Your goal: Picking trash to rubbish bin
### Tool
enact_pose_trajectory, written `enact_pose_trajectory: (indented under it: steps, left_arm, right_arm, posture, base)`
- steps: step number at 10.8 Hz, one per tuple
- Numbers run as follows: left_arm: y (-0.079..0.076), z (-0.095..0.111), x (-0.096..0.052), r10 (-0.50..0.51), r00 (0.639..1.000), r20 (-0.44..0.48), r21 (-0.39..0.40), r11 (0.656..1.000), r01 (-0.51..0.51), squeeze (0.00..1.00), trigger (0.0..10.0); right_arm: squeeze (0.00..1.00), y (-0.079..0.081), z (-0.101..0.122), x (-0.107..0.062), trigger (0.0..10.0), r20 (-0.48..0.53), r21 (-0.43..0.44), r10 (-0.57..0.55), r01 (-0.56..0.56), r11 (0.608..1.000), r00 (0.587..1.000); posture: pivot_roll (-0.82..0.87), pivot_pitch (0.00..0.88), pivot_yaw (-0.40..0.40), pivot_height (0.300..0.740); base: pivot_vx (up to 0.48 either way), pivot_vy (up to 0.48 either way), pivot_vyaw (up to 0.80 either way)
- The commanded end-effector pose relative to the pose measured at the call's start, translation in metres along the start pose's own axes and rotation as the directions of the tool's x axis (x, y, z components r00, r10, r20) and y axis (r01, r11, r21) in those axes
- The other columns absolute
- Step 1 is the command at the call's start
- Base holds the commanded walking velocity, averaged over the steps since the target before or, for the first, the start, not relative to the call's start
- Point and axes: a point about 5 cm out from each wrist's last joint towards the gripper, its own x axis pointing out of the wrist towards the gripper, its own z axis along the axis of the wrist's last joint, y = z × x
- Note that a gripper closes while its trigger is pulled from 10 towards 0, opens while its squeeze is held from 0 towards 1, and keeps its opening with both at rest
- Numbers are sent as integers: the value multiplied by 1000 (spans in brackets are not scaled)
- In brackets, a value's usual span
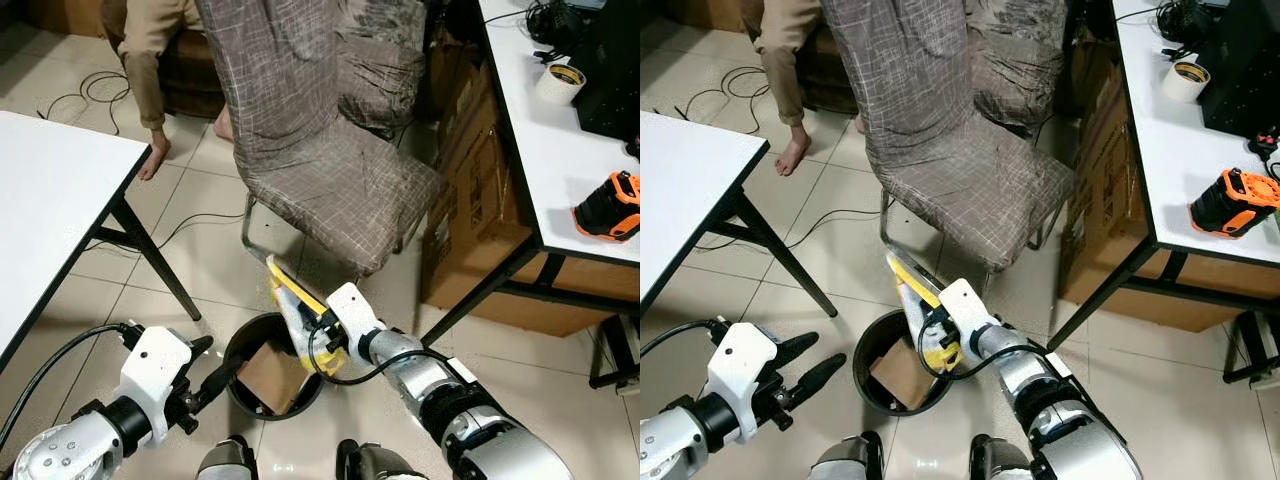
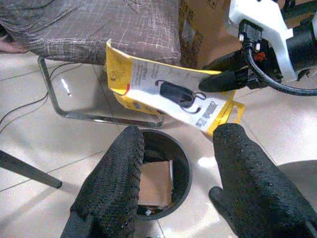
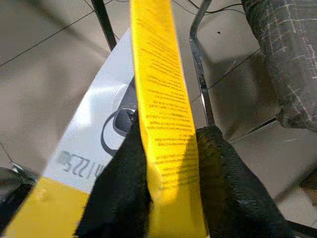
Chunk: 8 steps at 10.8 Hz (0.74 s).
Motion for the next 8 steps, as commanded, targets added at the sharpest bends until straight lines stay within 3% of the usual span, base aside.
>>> enact_pose_trajectory:
  steps: [1,6,7,8]
  left_arm:
    - [-3,4,-1,-14,1000,1,-10,1000,14,0,10000]
    - [-2,6,1,-3,1000,0,-29,1000,3,0,10000]
    - [1,7,8,61,998,25,-61,996,-60,0,10000]
    - [4,9,17,145,988,54,-129,982,-137,0,10000]
  right_arm:
    - [1000,-1,0,0,10000,5,12,-1,1,1000,1000]
    - [1000,4,-3,2,10000,-16,35,28,-28,999,999]
    - [0,0,-3,0,10000,2,44,26,-26,999,1000]
    - [0,-12,3,-5,10000,74,75,-17,12,997,997]
  posture:
    - [146,197,-78,740]
    - [145,196,-77,740]
    - [142,182,-86,740]
    - [138,173,-90,740]
  base:
    - [0,0,0]
    - [0,0,0]
    - [0,0,0]
    - [0,0,0]
